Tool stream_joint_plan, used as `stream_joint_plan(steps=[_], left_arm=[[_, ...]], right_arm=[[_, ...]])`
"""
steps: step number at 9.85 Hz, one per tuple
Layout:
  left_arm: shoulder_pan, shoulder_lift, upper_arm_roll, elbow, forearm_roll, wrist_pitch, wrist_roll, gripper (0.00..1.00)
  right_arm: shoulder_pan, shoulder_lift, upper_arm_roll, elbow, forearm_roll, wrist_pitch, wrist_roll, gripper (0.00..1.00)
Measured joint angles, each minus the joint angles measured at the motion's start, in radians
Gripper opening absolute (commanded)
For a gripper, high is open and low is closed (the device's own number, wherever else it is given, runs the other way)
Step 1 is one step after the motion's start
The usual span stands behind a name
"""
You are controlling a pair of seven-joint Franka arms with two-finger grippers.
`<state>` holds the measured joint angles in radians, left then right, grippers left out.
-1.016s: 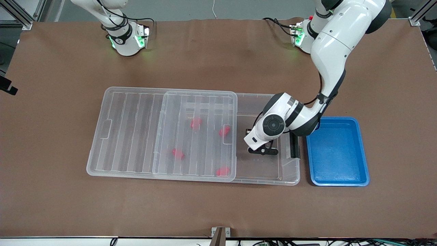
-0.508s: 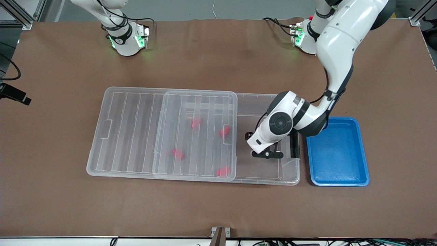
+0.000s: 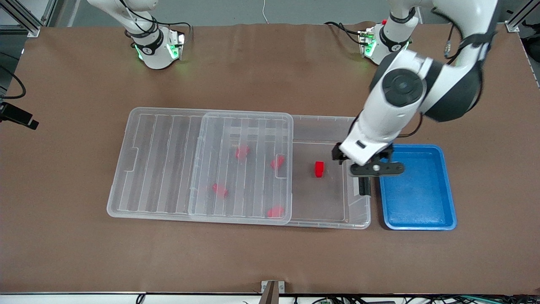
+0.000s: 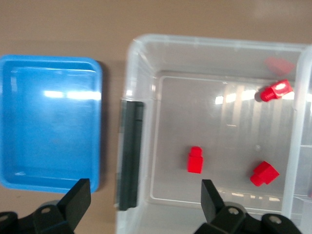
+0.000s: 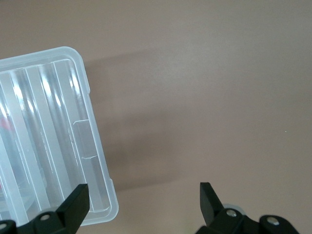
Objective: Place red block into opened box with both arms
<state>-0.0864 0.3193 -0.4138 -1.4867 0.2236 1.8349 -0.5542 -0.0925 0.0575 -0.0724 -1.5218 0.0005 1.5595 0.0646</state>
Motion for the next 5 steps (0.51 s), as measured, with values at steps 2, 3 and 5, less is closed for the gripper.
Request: stream_joint_plan(steps=[2,3,5], left_arm=[[0.059,-0.066,0.002,0.057,0.0,-0.119,0.101,1.0],[0.083,-0.084,0.003,0.093,0.0,-0.177,0.166,1.0],[0.147,-0.12,0.005,0.137,-0.017,-0.228,0.293,1.0]], right_arm=[[0.0,0.0,0.0,0.001,0.0,-0.001,0.005,1.0],[0.001,-0.001,0.001,0.013,0.0,-0.014,0.002,1.0],[0.018,-0.006,0.01,0.062,-0.001,-0.079,-0.001,1.0]])
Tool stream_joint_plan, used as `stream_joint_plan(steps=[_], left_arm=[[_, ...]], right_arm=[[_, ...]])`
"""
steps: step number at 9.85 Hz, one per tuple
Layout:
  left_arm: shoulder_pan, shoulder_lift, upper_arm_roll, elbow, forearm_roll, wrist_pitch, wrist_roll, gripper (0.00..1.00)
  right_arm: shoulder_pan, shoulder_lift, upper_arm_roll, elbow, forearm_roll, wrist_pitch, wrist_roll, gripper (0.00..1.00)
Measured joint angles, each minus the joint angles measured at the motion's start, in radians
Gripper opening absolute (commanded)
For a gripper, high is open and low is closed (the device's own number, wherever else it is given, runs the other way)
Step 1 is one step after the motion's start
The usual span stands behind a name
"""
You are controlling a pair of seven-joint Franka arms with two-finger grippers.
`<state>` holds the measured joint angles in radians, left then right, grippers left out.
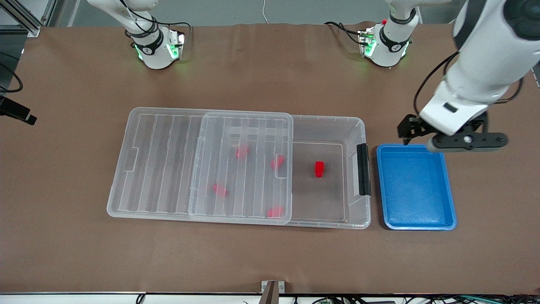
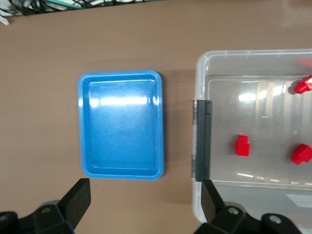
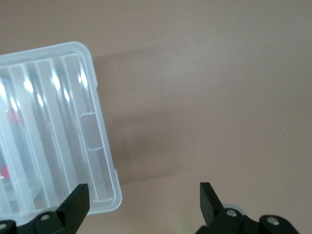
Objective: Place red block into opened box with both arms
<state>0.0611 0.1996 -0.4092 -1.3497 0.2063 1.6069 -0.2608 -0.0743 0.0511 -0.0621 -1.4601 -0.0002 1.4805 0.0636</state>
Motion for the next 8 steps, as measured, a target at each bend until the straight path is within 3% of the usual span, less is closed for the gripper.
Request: stream_joint_plan(steps=[2,5,8], left_arm=[[0.062,-0.064,0.023,0.007,-0.076,-0.02,0.085,1.0],[-0.081,-0.165,0.249,-0.041,-0.12,-0.133,0.187,1.0],[-0.087,-0.265,0.32,-0.162,-0.166,-0.159,0.21,1.0]], right_arm=[[0.008,-0.001,0.002,0.007,0.0,-0.008,0.005,1.0],[0.008,-0.001,0.002,0.007,0.0,-0.008,0.005,1.0],[0.009,-0.001,0.002,0.007,0.0,-0.015,0.005,1.0]])
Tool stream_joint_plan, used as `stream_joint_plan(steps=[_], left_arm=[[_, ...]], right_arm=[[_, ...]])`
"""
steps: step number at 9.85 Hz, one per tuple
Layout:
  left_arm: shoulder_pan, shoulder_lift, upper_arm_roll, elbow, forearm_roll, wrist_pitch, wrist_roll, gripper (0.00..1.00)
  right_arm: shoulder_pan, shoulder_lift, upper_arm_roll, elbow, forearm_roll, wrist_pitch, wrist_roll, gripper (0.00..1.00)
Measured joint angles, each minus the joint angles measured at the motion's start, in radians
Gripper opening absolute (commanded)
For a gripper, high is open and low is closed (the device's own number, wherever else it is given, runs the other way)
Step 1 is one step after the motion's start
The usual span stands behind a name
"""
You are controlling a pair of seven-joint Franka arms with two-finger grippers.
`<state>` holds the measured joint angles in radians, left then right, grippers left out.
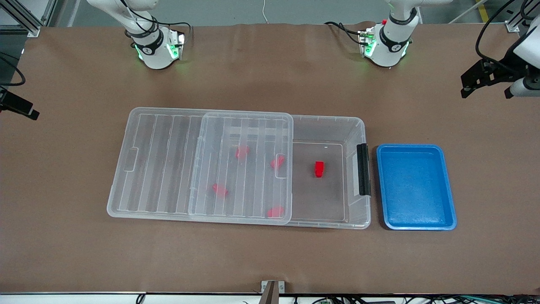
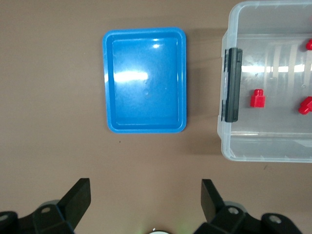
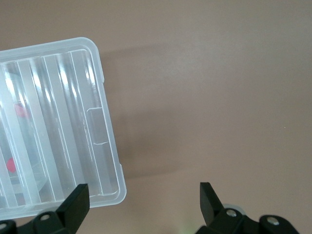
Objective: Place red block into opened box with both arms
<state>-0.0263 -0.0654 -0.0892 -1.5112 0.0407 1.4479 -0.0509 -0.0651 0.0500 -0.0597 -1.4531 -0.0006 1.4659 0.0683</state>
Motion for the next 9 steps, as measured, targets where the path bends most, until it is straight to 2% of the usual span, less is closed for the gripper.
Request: stream_joint_plan(steps=[9], left_arm=[[-0.001,-0.011,0.001,-0.028,-0.035,0.003,0.0,1.0]], right_arm=[[0.006,0.0,0.001,0.001,0.0,-0.007,0.0,1.0]])
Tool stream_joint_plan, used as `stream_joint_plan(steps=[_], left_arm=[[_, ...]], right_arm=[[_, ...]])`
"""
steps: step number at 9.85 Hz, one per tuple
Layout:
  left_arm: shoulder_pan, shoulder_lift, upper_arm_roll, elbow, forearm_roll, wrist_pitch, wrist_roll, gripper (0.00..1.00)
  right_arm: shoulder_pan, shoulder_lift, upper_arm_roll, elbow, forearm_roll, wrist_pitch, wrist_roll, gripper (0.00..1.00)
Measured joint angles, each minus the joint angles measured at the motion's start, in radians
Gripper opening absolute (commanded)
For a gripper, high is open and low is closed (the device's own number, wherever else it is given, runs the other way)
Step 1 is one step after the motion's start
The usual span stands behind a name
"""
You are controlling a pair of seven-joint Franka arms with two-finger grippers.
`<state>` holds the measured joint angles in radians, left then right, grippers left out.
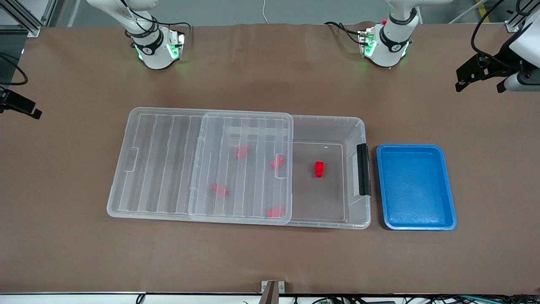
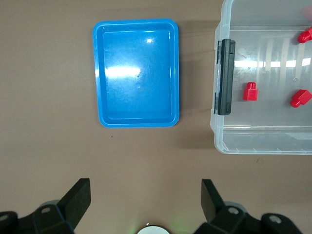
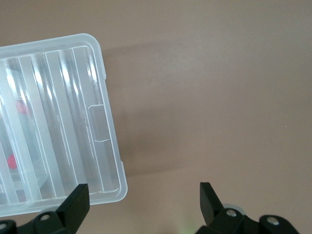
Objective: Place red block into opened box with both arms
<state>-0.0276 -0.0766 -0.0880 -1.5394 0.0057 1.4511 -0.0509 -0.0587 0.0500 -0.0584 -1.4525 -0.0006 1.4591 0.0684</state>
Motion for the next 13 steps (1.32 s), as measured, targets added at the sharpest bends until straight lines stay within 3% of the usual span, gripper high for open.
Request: stream_joint_plan(steps=[6,7,8,9,13], left_arm=[[0.003,0.002,0.003,-0.001,0.0,0.001,0.0,1.0],[0.003,0.002,0.003,-0.001,0.0,0.001,0.0,1.0],[0.003,0.002,0.004,-0.001,0.0,0.001,0.0,1.0],[0.003,0.002,0.004,-0.001,0.0,0.002,0.0,1.0],[0.004,0.003,0.018,-0.001,0.0,0.002,0.0,1.0]], right_arm=[[-0.003,0.0,-0.002,0.0,-0.001,0.001,-0.005,0.98],[-0.002,0.002,-0.001,-0.003,0.0,0.001,-0.055,0.66],[0.0,0.008,0.001,-0.018,0.016,0.016,-0.136,0.41],[0.002,0.022,0.002,-0.054,0.035,0.069,-0.188,0.0],[0.043,0.122,0.007,-0.297,0.051,0.338,-0.241,0.0]])
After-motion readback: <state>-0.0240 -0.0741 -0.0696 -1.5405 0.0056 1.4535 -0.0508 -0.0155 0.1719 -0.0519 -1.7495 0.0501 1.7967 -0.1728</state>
